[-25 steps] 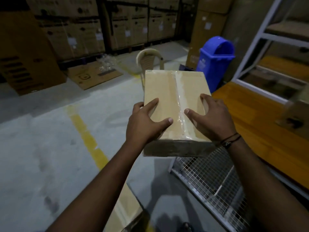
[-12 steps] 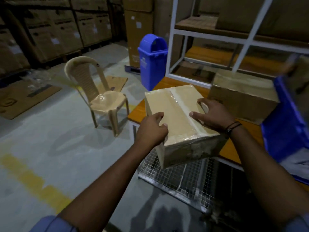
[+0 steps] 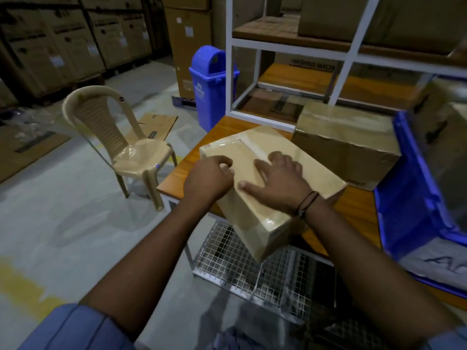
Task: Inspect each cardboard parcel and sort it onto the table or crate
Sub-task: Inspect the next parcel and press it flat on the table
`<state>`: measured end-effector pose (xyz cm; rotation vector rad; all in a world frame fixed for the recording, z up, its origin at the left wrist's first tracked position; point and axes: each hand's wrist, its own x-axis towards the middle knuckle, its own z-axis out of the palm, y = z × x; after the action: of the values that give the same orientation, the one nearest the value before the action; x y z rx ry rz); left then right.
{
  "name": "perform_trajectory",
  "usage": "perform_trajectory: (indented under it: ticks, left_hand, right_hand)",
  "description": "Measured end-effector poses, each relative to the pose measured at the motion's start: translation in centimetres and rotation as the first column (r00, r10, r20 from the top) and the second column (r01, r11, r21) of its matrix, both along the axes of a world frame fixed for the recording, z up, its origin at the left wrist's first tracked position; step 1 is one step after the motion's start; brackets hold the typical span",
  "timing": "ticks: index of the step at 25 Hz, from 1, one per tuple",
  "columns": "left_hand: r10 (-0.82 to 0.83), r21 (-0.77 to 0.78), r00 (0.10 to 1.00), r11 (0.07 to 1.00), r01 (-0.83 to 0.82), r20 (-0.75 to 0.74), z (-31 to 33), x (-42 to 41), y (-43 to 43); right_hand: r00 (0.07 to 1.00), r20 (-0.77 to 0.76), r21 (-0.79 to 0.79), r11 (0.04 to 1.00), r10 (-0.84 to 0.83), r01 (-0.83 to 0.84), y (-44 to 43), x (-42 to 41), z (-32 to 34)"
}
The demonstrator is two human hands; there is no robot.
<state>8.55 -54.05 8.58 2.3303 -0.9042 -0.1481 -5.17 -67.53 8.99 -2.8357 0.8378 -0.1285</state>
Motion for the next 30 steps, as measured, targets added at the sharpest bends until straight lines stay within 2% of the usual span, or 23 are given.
perform_trajectory:
  ticks: [3, 4, 6, 9, 12, 15, 17, 19, 20, 24, 27, 30]
  left_hand:
    - [-0.005, 0.111, 0.978, 0.994, -0.018, 0.207, 0.3, 1.8, -2.2]
    - [-0.038, 0.163, 0.973, 0.987, 0.0, 0.23, 0.1, 2.5, -2.7]
    - [-0.112, 0.209, 0.978, 0.975, 0.074, 0.176, -0.2, 3.7, -3.4]
    - [-0.178, 0.184, 0.974, 0.971, 0.151, 0.142, -1.0, 4.5, -3.6]
    - [-0.204, 0.185, 0.967, 0.967, 0.175, 0.152, -1.6, 4.2, -3.2]
    - [-0.235, 0.198, 0.958, 0.959, 0.201, 0.165, -2.2, 3.7, -3.0]
    - [-0.252, 0.145, 0.962, 0.961, 0.236, 0.107, -2.3, 2.8, -2.5]
    - [-0.268, 0.067, 0.962, 0.962, 0.265, 0.045, -2.2, 1.9, -1.9]
    - [-0.278, 0.038, 0.96, 0.96, 0.277, 0.028, -2.3, 1.6, -1.6]
    - [-0.271, -0.067, 0.961, 0.959, 0.274, 0.046, -1.1, 1.3, -0.4]
    - [-0.218, -0.3, 0.96, 0.917, 0.263, 0.176, 1.7, 1.5, 0.5]
    - [-0.207, -0.464, 0.963, 0.846, 0.264, 0.171, 3.8, 1.3, 0.6]
  right_hand:
    - [0.992, -0.11, -0.01, 0.998, 0.064, -0.065, 1.8, -0.1, -1.0]
    - [0.989, -0.129, 0.002, 0.997, 0.076, -0.076, 1.7, -0.2, -1.1]
    - [0.989, -0.12, 0.026, 0.996, 0.084, -0.082, 1.0, -0.7, -0.9]
    - [0.996, -0.062, 0.008, 0.998, 0.063, -0.063, 0.0, -2.3, -0.9]
    - [0.999, 0.008, -0.061, 0.997, -0.048, 0.048, -0.2, -5.1, -1.0]
    - [0.951, 0.126, -0.093, 0.952, -0.281, 0.293, 0.0, -8.3, -1.9]
    - [0.861, 0.201, 0.041, 0.882, -0.467, 0.469, 0.7, -9.8, -2.8]
    - [0.774, 0.292, 0.221, 0.827, -0.562, 0.517, 1.7, -10.2, -3.5]
    - [0.742, 0.338, 0.256, 0.815, -0.579, 0.519, 2.3, -10.1, -3.7]
    - [0.658, 0.518, 0.17, 0.82, -0.546, 0.546, 3.1, -10.2, -3.0]
    - [0.536, 0.727, 0.058, 0.815, -0.43, 0.576, 2.5, -10.5, -0.4]
    - [0.472, 0.823, -0.044, 0.791, -0.318, 0.61, 1.6, -10.4, 2.1]
